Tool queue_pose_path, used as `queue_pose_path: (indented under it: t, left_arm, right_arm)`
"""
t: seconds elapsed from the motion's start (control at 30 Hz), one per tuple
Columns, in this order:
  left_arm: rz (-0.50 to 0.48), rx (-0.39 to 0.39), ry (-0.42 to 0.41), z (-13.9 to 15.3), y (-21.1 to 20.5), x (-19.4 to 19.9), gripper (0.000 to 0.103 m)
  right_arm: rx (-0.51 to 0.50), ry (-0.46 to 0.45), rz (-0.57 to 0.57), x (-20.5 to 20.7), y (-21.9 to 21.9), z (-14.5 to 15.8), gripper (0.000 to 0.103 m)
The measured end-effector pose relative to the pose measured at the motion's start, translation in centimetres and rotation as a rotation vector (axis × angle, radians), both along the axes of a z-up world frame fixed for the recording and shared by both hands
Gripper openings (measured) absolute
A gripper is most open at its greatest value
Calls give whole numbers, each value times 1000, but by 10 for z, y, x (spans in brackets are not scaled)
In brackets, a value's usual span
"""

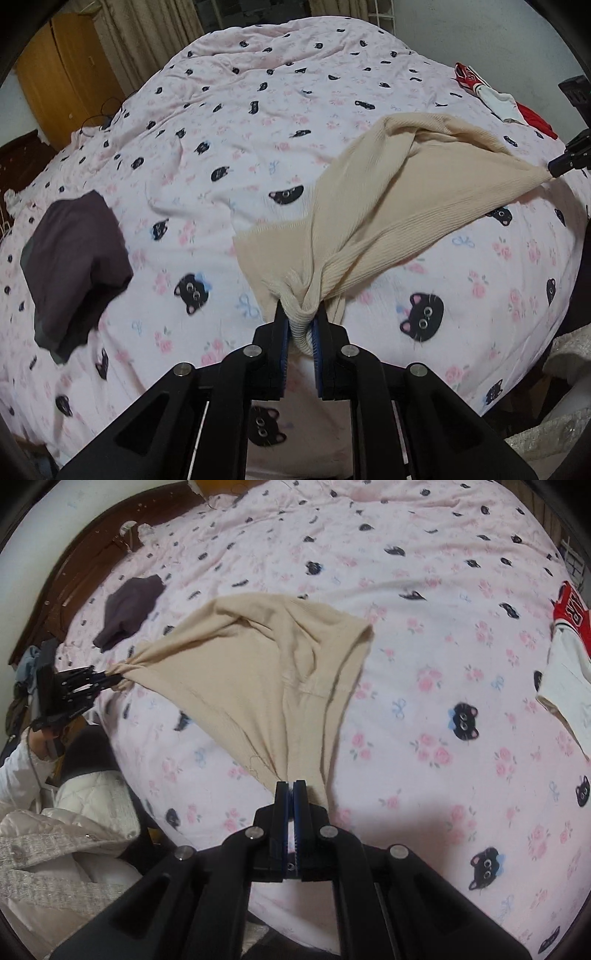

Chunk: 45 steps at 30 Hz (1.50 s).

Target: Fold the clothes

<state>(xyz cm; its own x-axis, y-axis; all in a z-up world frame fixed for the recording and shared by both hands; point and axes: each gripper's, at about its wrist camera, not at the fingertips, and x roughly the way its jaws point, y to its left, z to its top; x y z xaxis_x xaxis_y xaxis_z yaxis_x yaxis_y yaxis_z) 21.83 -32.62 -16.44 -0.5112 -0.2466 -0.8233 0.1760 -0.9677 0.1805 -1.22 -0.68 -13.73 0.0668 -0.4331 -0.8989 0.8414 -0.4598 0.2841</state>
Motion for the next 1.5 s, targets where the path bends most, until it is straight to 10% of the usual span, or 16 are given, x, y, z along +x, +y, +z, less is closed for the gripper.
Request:
queue_pose_path:
  t: [0.17,0.3,0.63,1.5]
  left_arm:
    - [57,-30,24,-3,-2,23,67]
    - [104,6,51,3,-15,32,67]
    - [200,45,112,21,-55,32,68]
    - [-73,187,137,21,-53,-14,67]
  right_arm:
    - [64,10,-12,-4,-1,-9,6]
    - [-43,-14,-108,-30,-1,7,44]
    - [-228,-252,-327,-112,-48,-15,44]
    - [-144,-294,-297,-129,-87,-62,44]
